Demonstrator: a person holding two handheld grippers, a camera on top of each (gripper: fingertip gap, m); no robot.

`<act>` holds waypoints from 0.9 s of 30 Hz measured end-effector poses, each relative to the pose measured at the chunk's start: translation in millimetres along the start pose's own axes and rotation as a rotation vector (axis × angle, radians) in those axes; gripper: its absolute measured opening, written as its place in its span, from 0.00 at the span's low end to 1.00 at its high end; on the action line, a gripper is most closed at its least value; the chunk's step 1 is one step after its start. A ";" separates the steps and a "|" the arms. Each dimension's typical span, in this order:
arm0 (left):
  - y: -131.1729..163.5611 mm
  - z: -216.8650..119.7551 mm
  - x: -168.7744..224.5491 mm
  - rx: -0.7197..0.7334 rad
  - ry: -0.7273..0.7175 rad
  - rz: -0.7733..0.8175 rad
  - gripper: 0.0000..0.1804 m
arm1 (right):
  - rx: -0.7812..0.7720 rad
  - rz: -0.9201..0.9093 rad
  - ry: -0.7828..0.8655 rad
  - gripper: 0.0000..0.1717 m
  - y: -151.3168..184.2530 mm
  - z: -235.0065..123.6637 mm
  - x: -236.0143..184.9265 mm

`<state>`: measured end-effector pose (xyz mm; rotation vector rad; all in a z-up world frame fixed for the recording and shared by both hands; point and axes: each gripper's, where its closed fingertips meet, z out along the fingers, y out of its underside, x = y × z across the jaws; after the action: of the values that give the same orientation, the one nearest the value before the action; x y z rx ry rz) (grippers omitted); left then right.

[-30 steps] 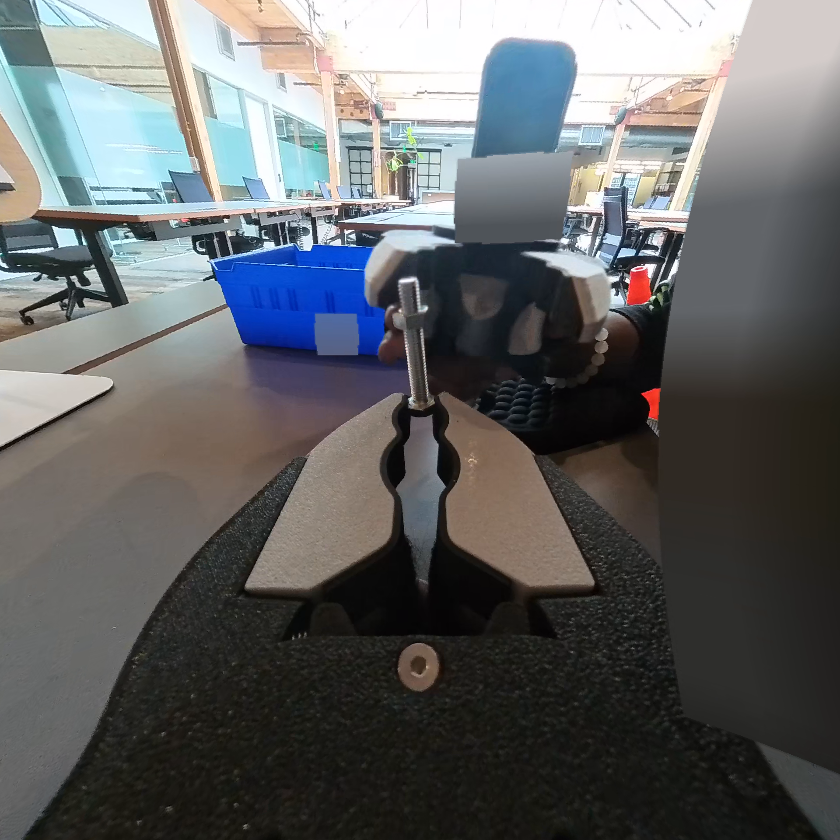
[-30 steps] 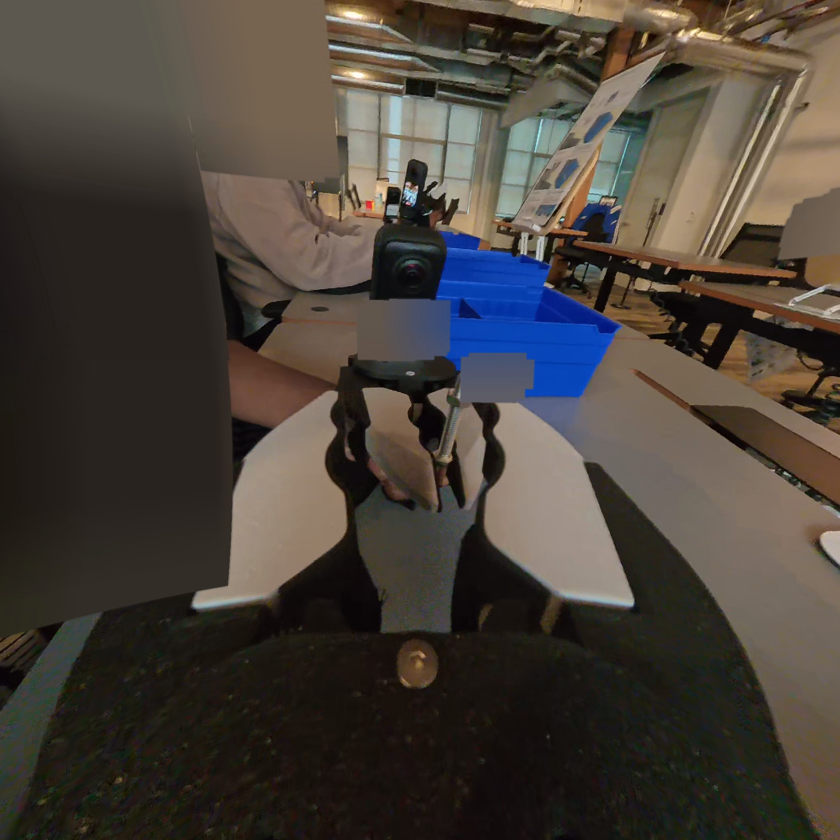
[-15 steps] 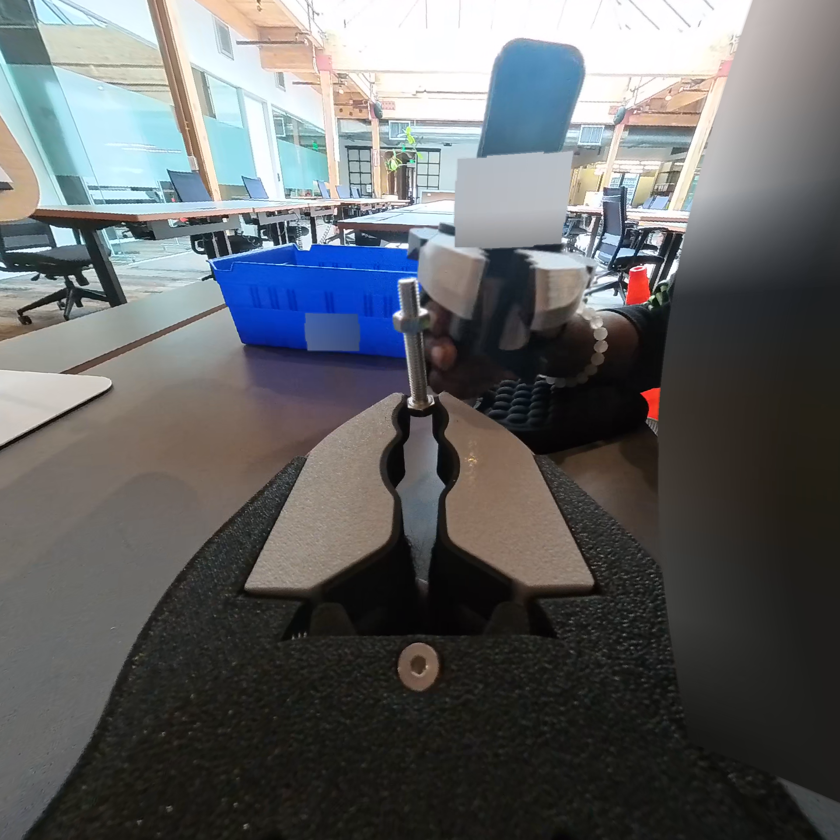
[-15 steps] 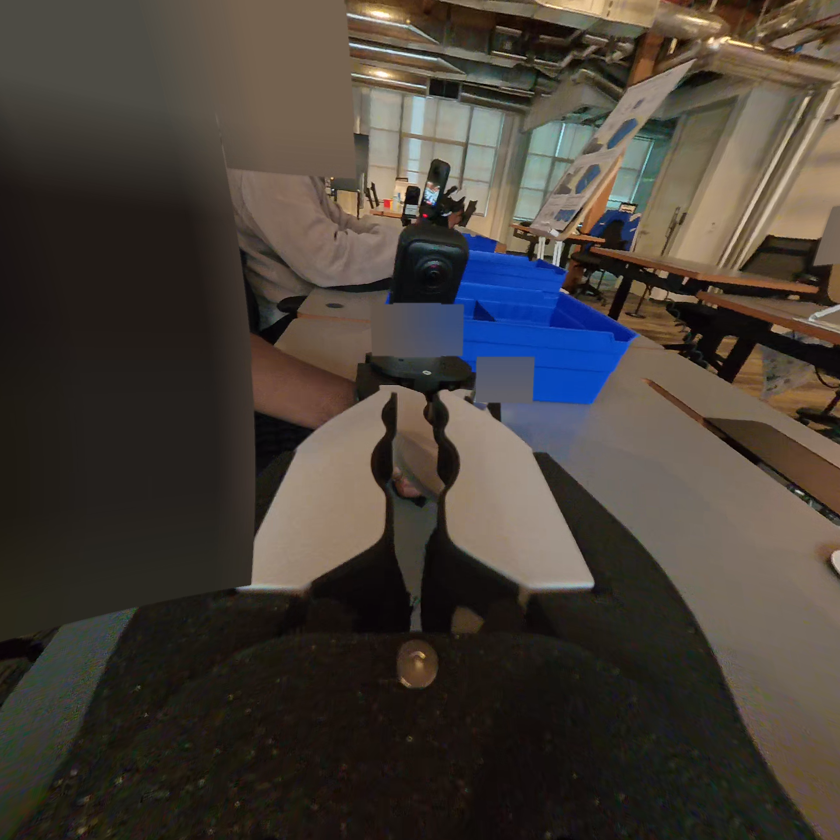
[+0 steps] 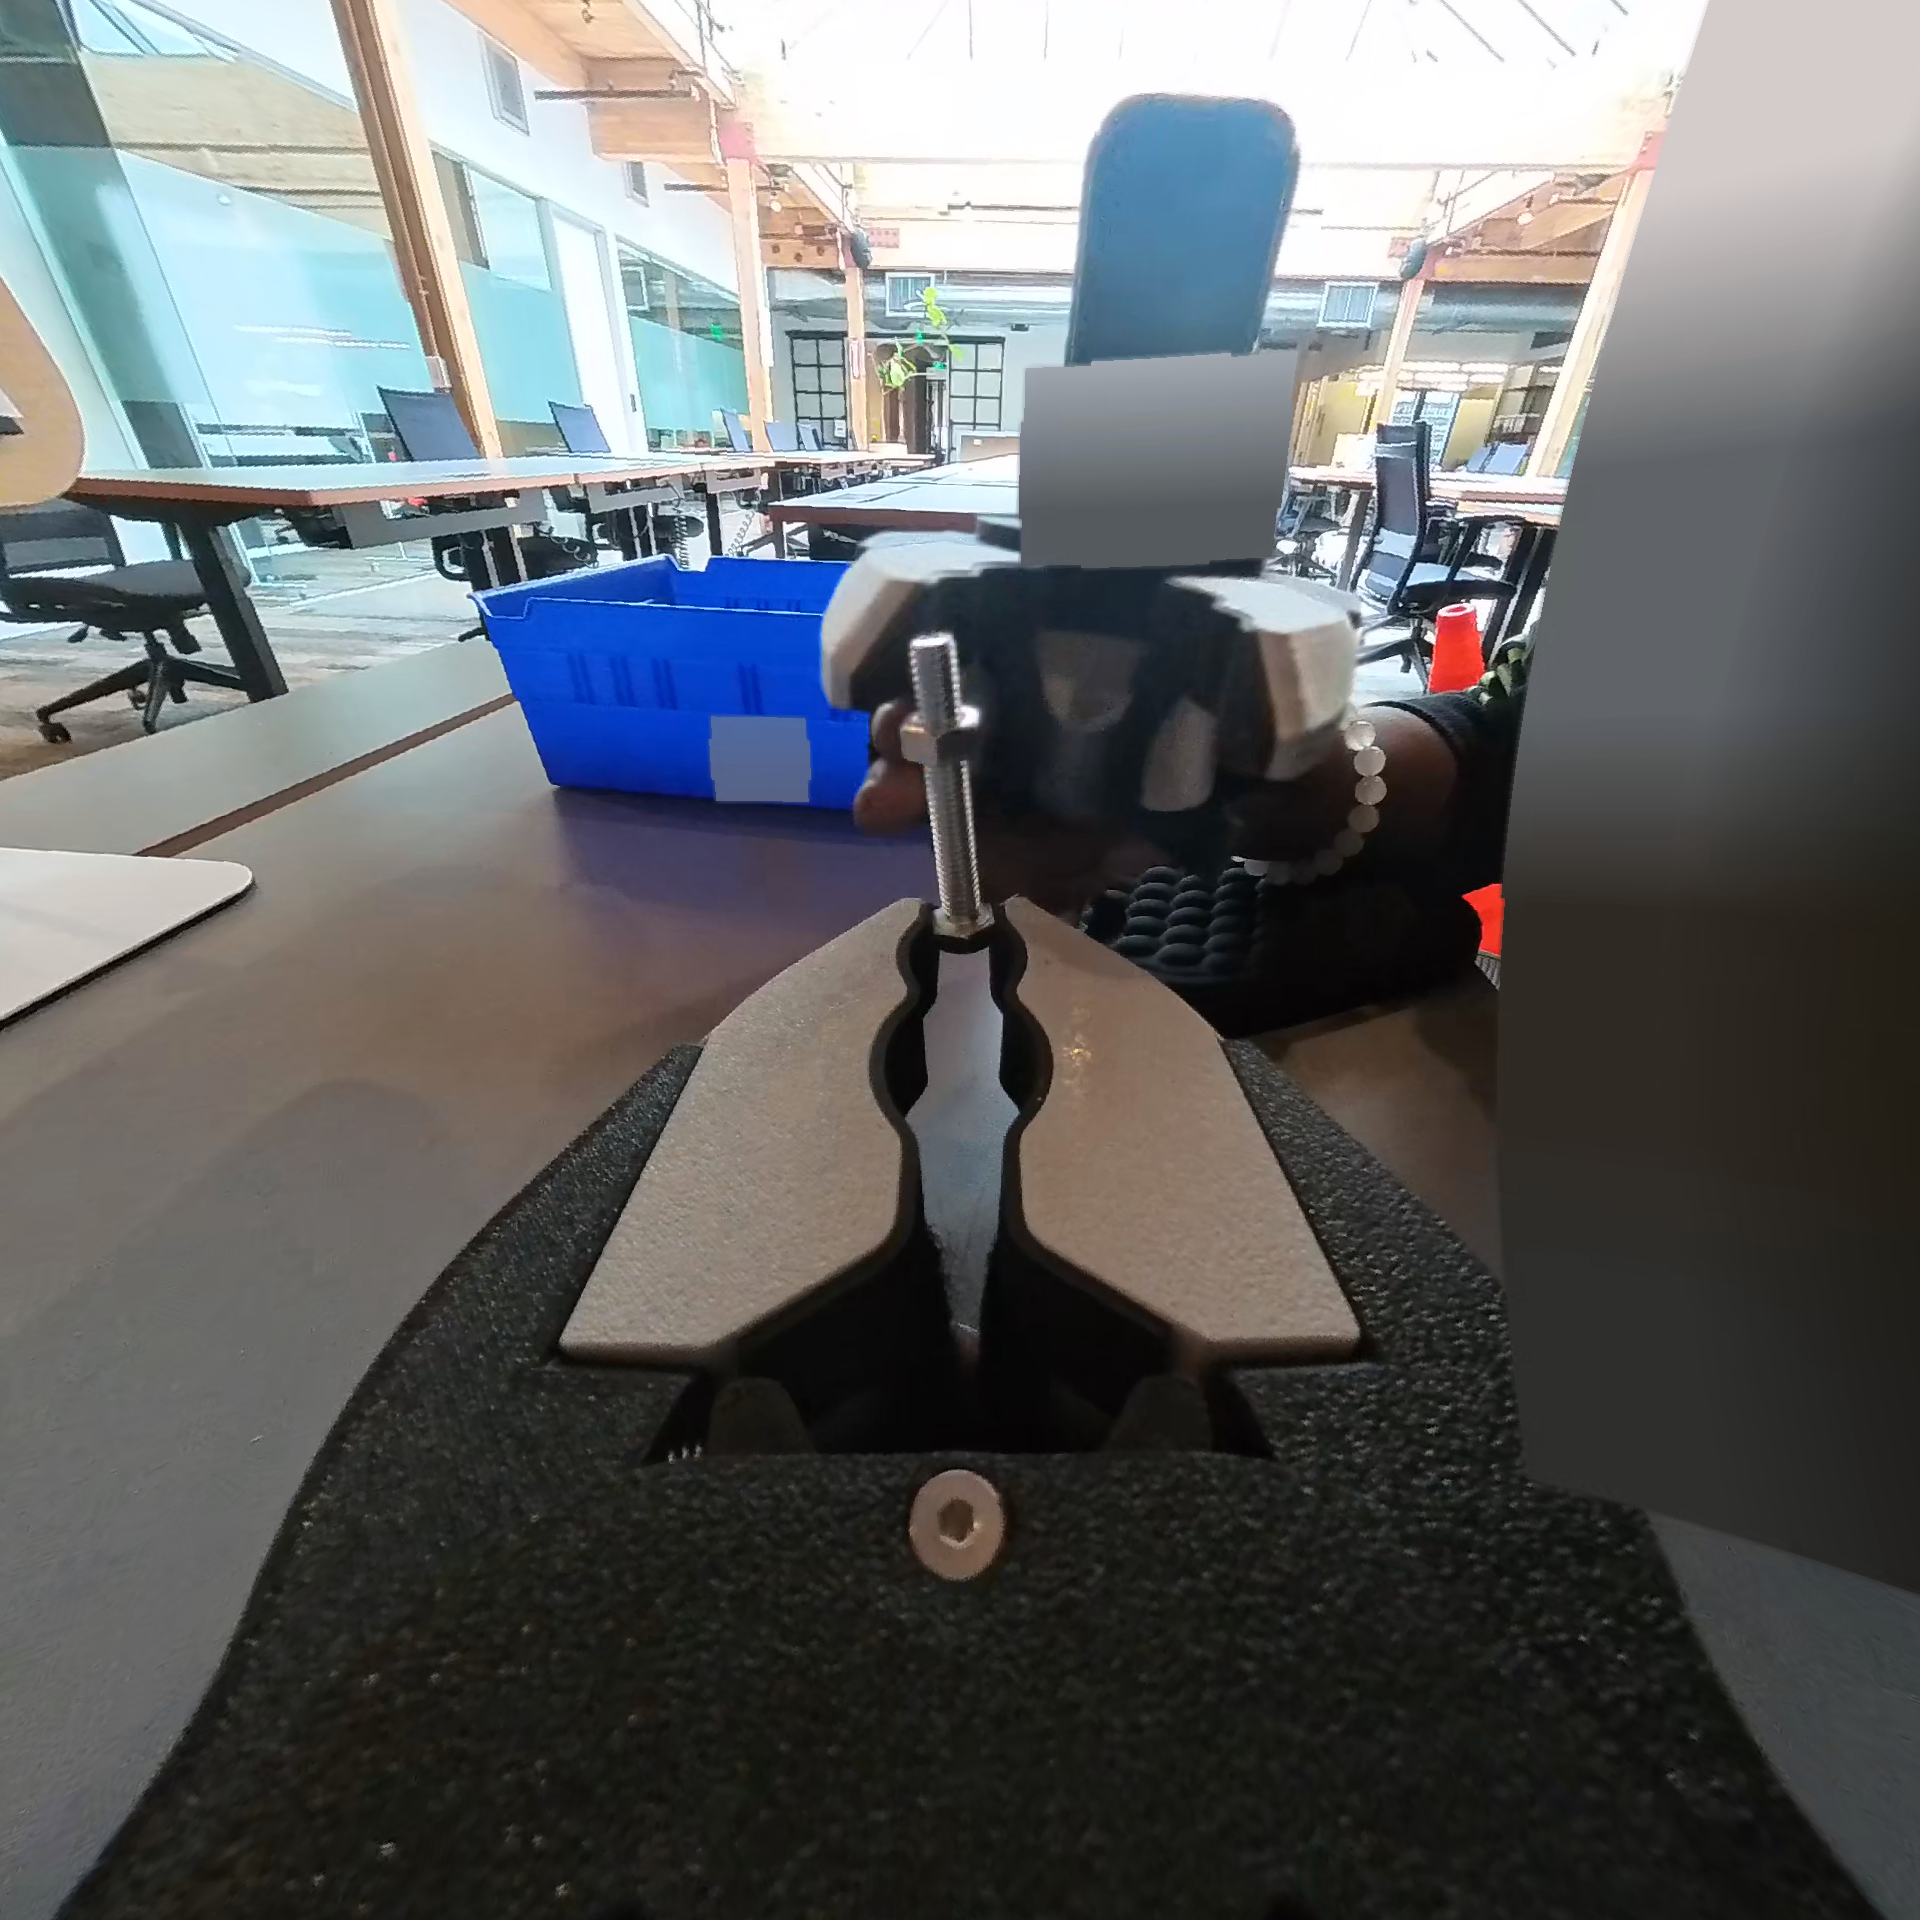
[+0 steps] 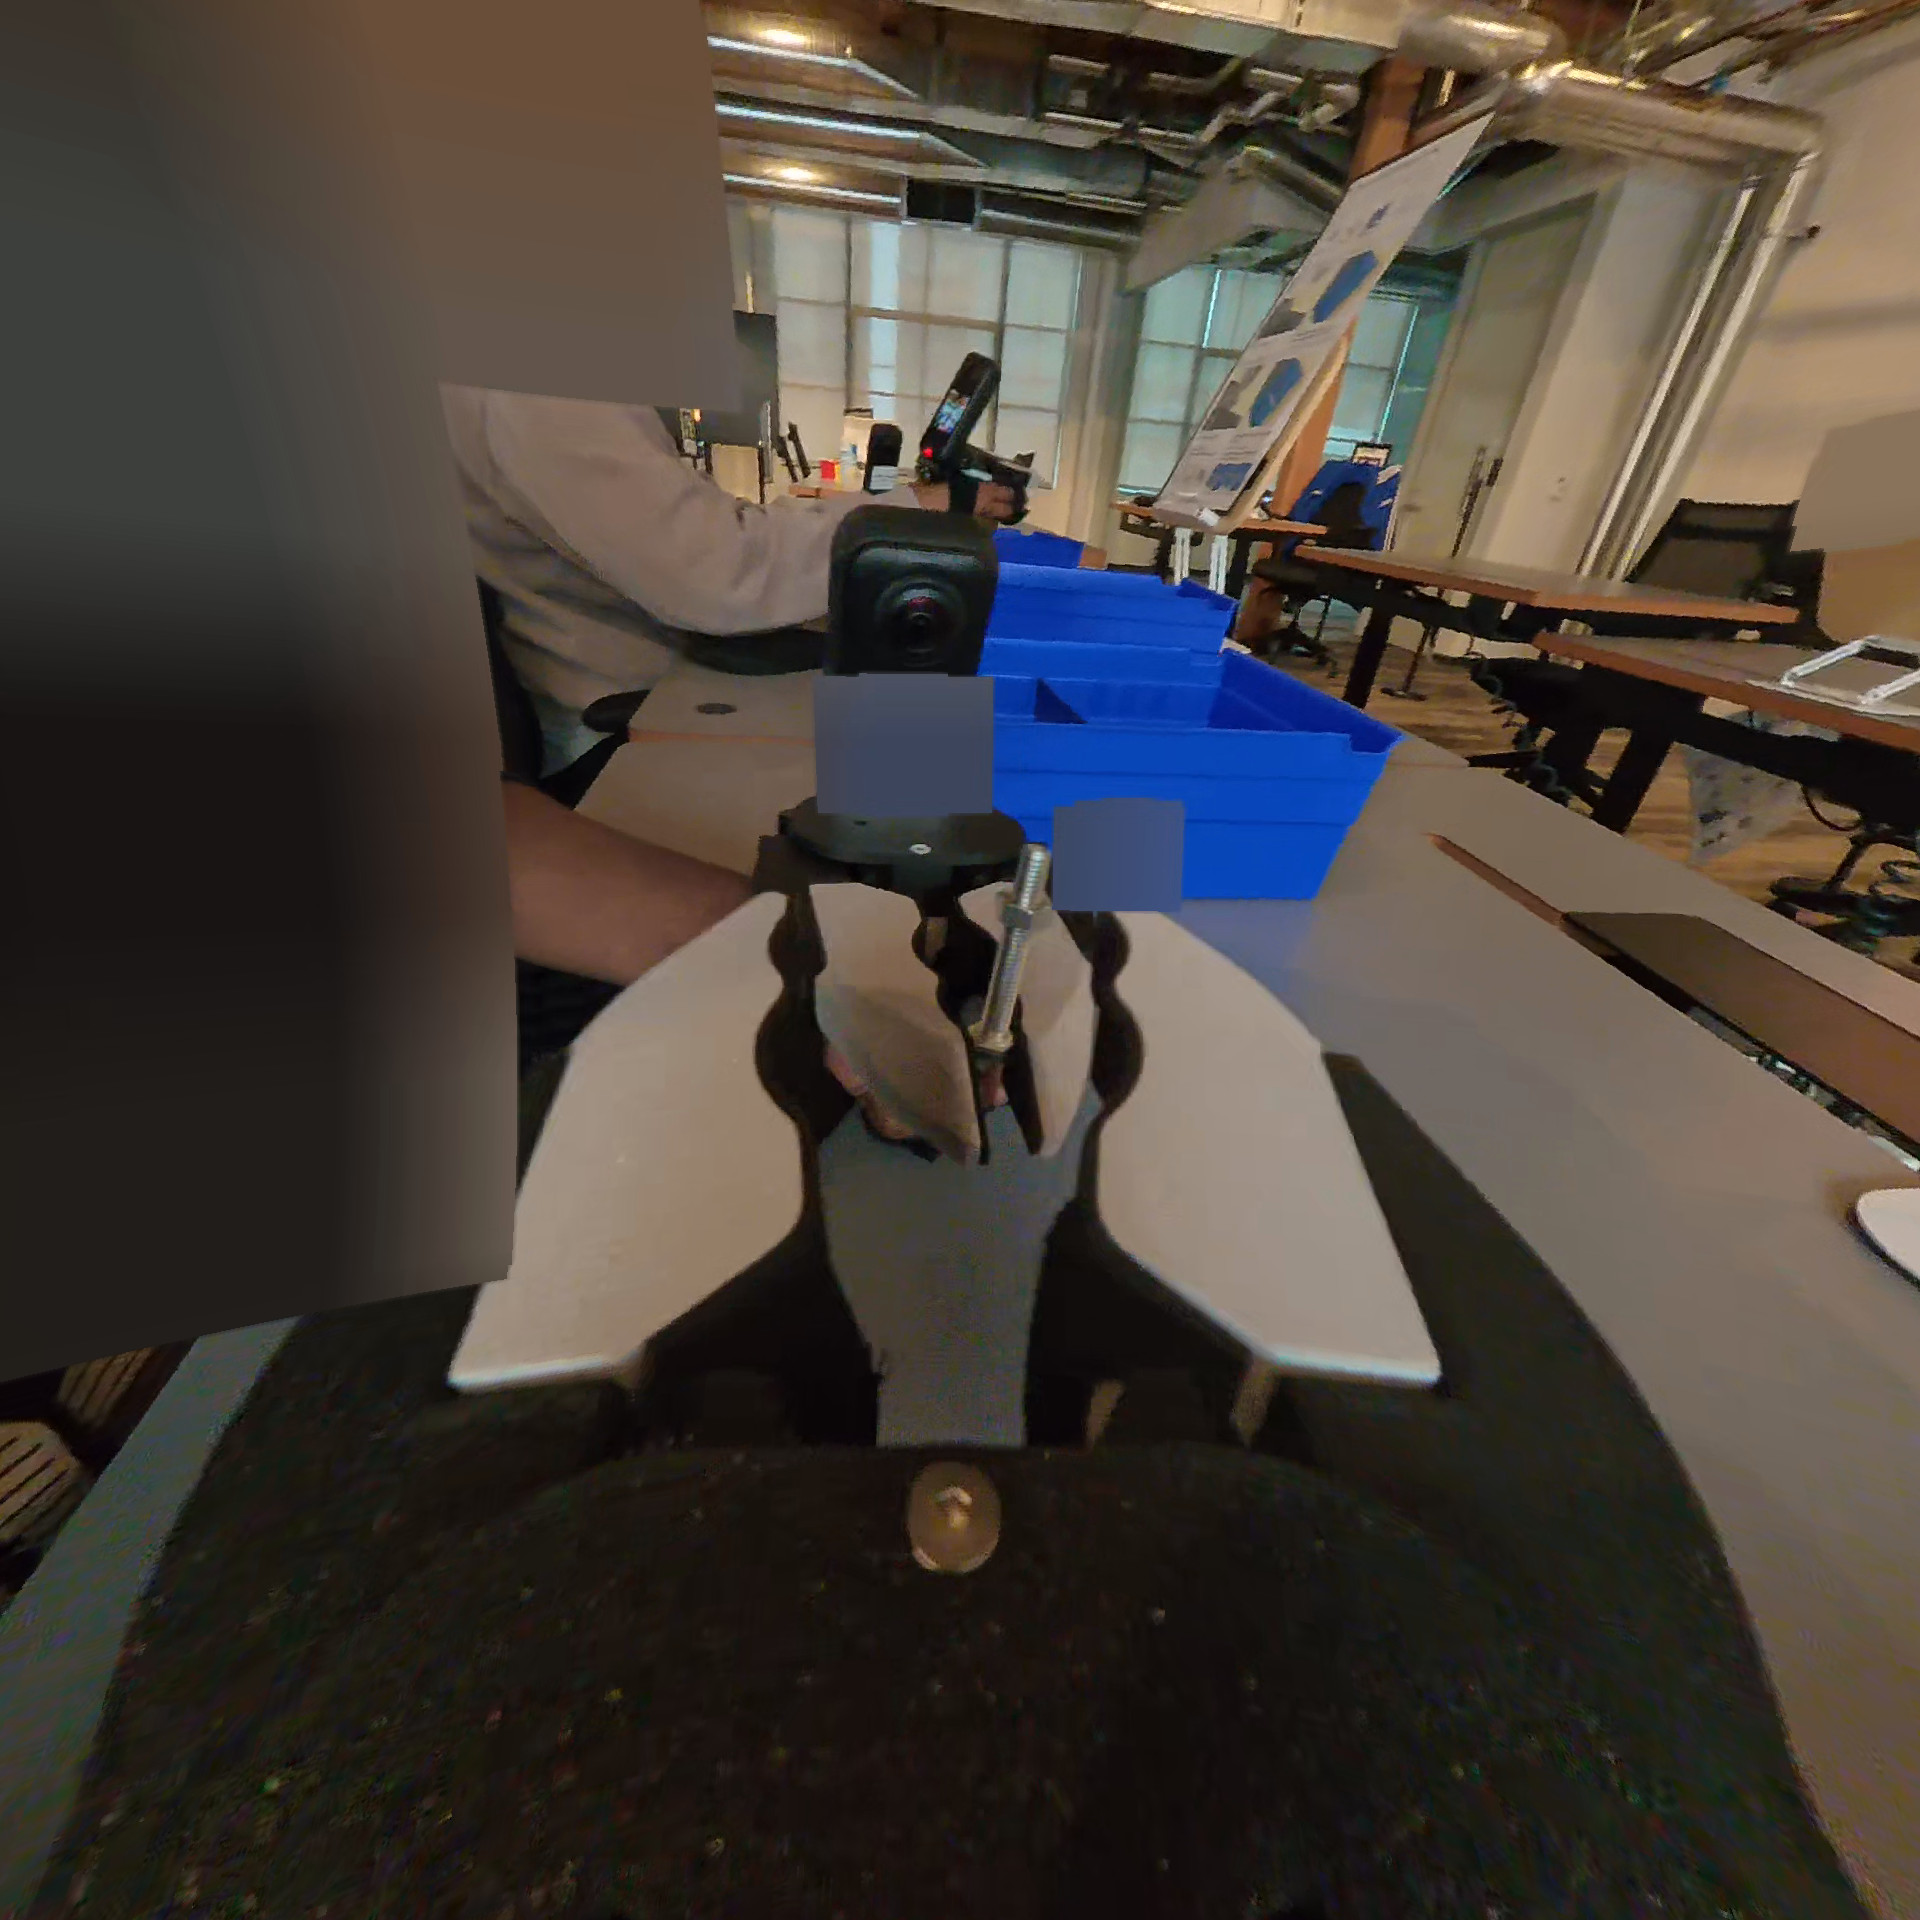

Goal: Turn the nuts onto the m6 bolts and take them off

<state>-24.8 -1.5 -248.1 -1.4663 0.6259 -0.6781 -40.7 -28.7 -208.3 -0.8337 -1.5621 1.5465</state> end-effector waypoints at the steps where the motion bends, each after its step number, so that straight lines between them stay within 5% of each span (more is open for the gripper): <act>1: -0.1 -0.1 0.0 0.000 0.000 0.000 0.05 | -0.014 0.002 -0.013 0.31 1.7 1.0 -2.0; 5: 0.0 -0.1 0.0 0.000 -0.001 0.000 0.05 | -0.013 -0.040 -0.057 0.06 0.5 -2.4 -11.3; 7: 0.1 -0.1 0.2 -0.001 0.000 0.000 0.05 | -0.008 -0.027 -0.033 0.09 -0.3 -2.8 -6.3; 11: 0.2 0.0 0.4 -0.002 0.001 0.002 0.05 | -0.012 -0.002 -0.006 0.35 2.4 1.6 -0.8; 15: 0.0 -0.2 0.1 -0.001 -0.002 0.002 0.05 | -0.010 -0.045 -0.054 0.06 0.4 -2.7 -10.7; 17: 0.1 -0.2 0.2 -0.002 0.000 0.001 0.05 | -0.010 -0.026 -0.035 0.07 0.2 -3.3 -6.3; 21: 0.1 -0.2 0.4 -0.002 0.000 0.002 0.05 | -0.005 -0.010 0.007 0.31 1.6 0.1 1.1; 25: 0.0 -0.2 0.3 -0.001 0.000 0.003 0.05 | -0.015 -0.047 -0.050 0.06 1.3 -2.4 -9.7; 27: 0.0 -0.2 0.2 -0.001 0.000 0.002 0.05 | -0.011 -0.032 -0.030 0.07 0.3 -3.3 -5.9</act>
<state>-24.8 -1.8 -248.1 -1.4670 0.6277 -0.6767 -35.0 -32.2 -209.2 -0.7910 -1.5993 1.5352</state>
